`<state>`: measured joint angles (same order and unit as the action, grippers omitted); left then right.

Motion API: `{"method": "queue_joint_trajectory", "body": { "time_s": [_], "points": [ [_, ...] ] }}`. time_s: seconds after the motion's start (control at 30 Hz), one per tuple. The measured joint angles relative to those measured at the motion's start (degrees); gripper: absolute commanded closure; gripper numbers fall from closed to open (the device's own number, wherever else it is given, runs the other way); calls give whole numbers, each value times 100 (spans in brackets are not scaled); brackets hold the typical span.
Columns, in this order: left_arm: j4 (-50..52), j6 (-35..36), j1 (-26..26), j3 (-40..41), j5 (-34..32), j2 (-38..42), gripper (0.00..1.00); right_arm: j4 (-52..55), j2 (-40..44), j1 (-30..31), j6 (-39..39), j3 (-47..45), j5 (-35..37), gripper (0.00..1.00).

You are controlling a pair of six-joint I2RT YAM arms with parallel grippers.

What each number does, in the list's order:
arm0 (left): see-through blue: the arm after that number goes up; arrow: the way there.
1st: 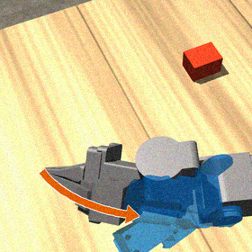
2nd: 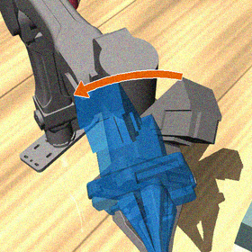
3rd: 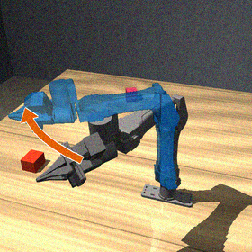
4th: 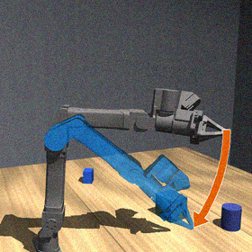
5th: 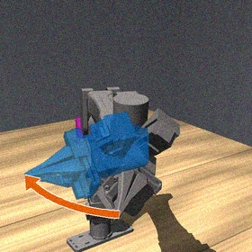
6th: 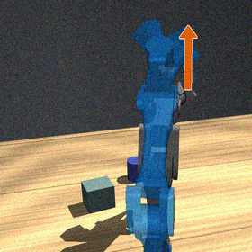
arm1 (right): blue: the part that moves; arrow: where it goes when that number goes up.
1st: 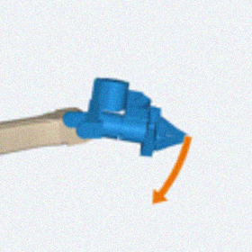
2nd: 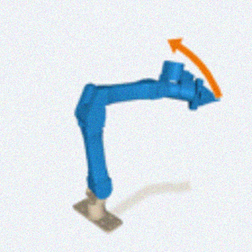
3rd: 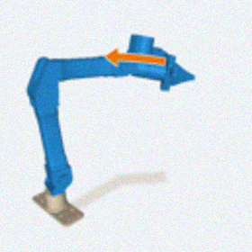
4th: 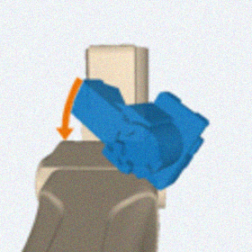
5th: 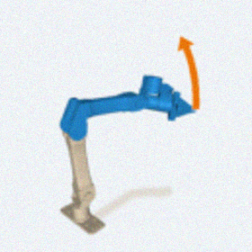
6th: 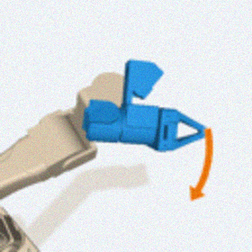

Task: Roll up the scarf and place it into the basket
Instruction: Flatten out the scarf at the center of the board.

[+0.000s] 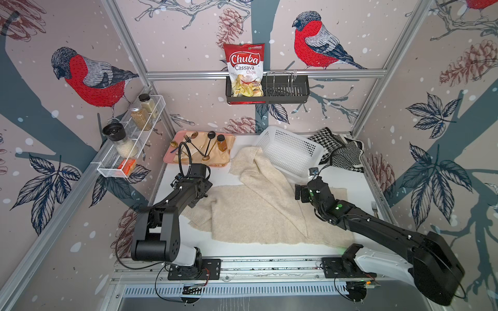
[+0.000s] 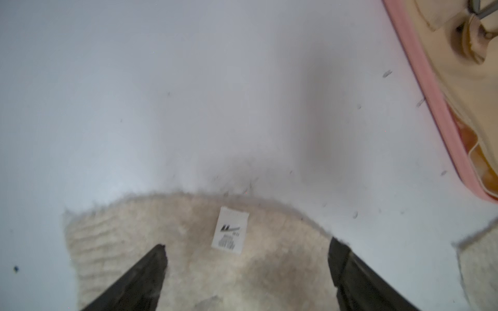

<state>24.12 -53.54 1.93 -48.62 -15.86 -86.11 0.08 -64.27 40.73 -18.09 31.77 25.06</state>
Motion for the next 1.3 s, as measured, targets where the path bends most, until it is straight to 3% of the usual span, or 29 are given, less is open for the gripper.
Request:
{"method": "queue_joint_trajectory", "body": {
  "time_s": [0.13,0.37,0.57,0.63,0.67,0.7,0.73,0.93,1.1,1.17,1.2,1.3],
  "points": [
    [68,254,48,-175,85,76,4,55,39,-39,2,0,-4,0],
    [920,72,184,732,393,1215,8,76,79,-61,20,-13,-70,0],
    [1075,-24,201,918,463,1051,29,66,-33,-101,96,28,-149,0],
    [1040,-55,201,894,461,752,43,61,-31,-107,146,37,-149,0],
    [1014,-59,201,870,452,586,62,59,-15,-114,149,37,-149,0],
    [953,-68,197,848,433,446,90,66,11,-114,149,37,-149,0],
    [901,-83,190,820,422,343,100,66,48,-114,151,35,-146,0],
    [1040,-212,181,352,310,529,100,31,284,-144,164,-9,-144,0],
    [1158,-4,52,-442,-232,520,99,-55,286,-188,168,-92,-146,0],
    [1200,160,-83,-706,-389,282,55,-55,249,-190,168,-70,-149,0],
    [1246,232,-131,-872,-452,111,39,-48,236,-190,168,-57,-151,0],
    [1287,323,-214,-1305,-599,-297,5,-39,203,-203,166,-11,-175,0]
  ]
}}
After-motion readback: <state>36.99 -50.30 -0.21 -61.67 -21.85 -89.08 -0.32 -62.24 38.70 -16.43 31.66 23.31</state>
